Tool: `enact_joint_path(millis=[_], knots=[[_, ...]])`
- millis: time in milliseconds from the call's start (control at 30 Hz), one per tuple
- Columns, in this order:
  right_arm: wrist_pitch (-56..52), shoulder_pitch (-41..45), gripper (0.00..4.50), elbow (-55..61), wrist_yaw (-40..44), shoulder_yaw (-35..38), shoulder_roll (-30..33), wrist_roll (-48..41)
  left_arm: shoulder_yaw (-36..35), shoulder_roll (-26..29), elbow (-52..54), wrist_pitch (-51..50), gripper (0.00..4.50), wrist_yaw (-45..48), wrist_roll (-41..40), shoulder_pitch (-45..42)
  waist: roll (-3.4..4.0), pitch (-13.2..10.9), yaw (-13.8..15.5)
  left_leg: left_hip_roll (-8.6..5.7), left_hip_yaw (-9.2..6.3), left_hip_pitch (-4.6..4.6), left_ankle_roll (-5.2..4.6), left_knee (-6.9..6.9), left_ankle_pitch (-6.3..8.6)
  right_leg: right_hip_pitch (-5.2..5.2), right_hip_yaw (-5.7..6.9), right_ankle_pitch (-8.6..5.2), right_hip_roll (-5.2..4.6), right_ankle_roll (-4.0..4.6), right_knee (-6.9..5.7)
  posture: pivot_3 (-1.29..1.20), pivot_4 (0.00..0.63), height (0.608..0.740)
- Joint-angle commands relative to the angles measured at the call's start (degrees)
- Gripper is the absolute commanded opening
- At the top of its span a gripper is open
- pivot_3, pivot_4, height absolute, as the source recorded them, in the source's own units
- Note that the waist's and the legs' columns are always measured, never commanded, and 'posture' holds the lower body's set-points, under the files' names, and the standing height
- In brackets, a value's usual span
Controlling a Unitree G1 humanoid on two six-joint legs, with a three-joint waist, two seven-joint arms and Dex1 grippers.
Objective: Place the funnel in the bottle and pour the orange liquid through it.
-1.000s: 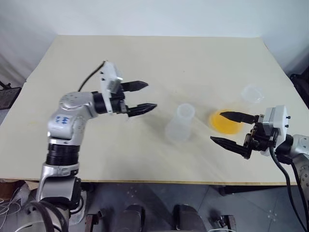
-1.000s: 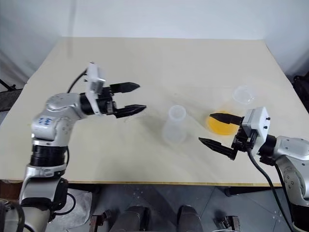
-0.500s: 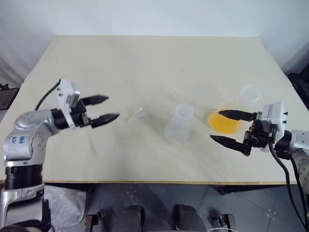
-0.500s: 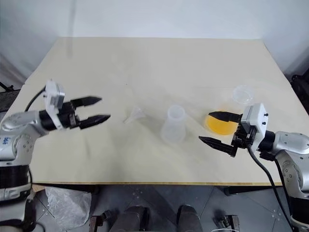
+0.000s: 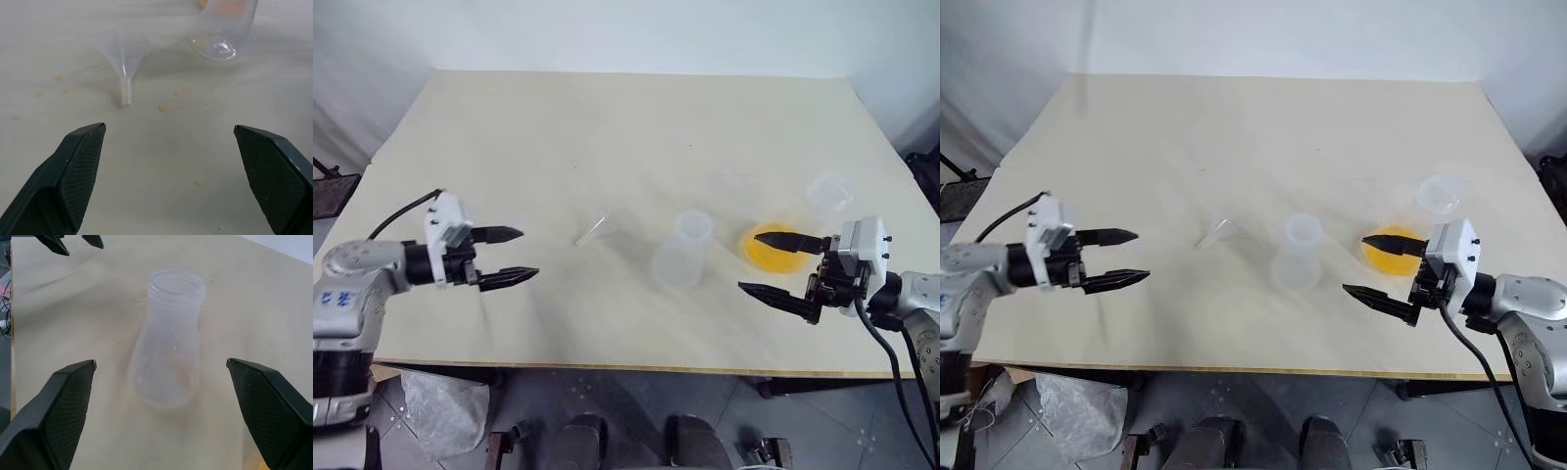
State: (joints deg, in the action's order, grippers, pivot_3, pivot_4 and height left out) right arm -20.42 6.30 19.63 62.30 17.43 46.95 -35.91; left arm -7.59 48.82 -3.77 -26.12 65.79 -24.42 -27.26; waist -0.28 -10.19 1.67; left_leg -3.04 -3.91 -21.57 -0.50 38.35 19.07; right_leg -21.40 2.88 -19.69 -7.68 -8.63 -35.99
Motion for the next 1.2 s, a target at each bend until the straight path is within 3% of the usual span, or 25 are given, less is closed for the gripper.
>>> enact_joint_path(millis=[33,200,633,1000,1200], knots=[[-2.25,-4.1,4.5,8.04,-2.71,3.24,0.33,-2.65,4.94,-0.96,-4.02,1.11,4.47,-0.29,4.08,-5.98,0.0,0.0,-0.24,-0.02,-0.01,0.01,0.0,-0.04,0.0,0.0,0.0,0.0,0.0,0.0,-0.02,0.0,0.15,0.74],[-4.34,-9.9,4.5,17.77,-7.61,4.52,-1.14,-5.26,12.09,-3.7,-12.09,-1.67,4.47,0.52,8.67,-16.0,-0.02,-0.01,-0.61,-0.09,0.07,0.0,-0.01,-0.12,0.01,-0.07,0.03,0.0,0.02,0.0,-0.08,0.0,0.15,0.74],[-5.97,-9.83,4.5,25.38,-14.7,0.12,-2.23,-6.01,27.5,-11.34,-31.04,0.49,4.47,1.51,25.08,-33.78,-0.1,-0.06,-0.36,-0.2,0.1,-0.01,-0.02,0.02,0.0,-0.07,0.01,0.0,0.07,-0.01,-0.15,0.0,0.15,0.74],[-6.81,-11.95,4.5,28.61,-19.59,-2.15,-4.54,-7.82,28.55,-18.25,-43.21,4.59,4.47,0.21,30.72,-39.8,-0.21,-0.12,-0.35,-0.2,0.09,-0.02,-0.02,0.07,0.0,-0.08,0.04,0.0,0.06,-0.01,-0.2,0.0,0.15,0.74],[-7.61,-14.36,4.5,28.85,-23.55,0.63,-6.7,-11.78,28.37,-21.23,-49.79,7.26,4.47,-1.64,33.07,-42.32,-0.22,-0.13,-0.34,-0.24,0.07,-0.02,-0.02,0.09,0.0,-0.09,0.07,0.0,0.06,-0.01,-0.27,0.0,0.15,0.74]])
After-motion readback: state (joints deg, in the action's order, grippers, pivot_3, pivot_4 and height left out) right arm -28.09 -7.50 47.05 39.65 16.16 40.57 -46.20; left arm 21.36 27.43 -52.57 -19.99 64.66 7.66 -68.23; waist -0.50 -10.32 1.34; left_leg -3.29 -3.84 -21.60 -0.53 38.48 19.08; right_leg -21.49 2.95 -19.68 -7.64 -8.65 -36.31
